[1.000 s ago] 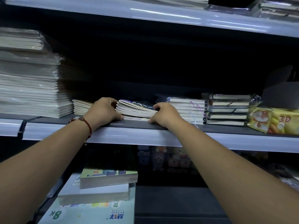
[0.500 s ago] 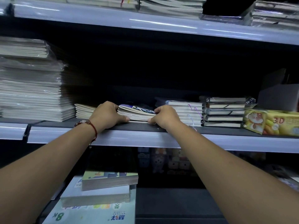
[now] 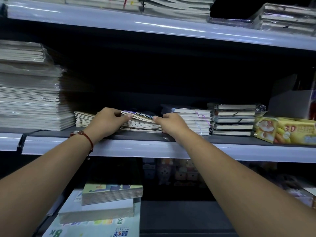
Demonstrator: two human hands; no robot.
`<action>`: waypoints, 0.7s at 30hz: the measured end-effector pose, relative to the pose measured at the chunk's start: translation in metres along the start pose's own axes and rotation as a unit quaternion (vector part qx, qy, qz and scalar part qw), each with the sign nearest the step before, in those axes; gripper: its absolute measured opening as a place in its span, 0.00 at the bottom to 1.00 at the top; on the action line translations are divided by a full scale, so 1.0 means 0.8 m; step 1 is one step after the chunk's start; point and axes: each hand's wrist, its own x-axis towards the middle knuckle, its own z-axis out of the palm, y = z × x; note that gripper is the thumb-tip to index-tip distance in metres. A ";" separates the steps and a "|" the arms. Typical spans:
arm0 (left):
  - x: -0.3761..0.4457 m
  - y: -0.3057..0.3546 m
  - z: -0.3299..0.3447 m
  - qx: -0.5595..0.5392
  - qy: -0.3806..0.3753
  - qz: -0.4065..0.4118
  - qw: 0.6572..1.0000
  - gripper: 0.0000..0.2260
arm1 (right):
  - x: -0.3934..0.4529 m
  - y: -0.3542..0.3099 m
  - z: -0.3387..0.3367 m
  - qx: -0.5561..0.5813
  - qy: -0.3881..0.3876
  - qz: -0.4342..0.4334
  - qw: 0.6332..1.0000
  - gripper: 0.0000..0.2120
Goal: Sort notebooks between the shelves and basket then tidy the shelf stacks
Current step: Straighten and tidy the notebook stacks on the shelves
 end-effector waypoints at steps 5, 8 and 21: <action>-0.001 0.005 0.005 0.009 0.038 -0.004 0.999 0.13 | 0.008 0.002 0.005 -0.019 0.031 0.009 0.999 0.12; 0.001 0.002 0.008 0.014 0.050 -0.005 0.999 0.14 | 0.012 0.004 0.007 -0.019 0.034 0.015 0.999 0.14; -0.029 0.047 0.013 0.186 0.203 0.137 0.952 0.18 | -0.049 -0.036 -0.050 -0.168 -0.018 -0.060 0.984 0.13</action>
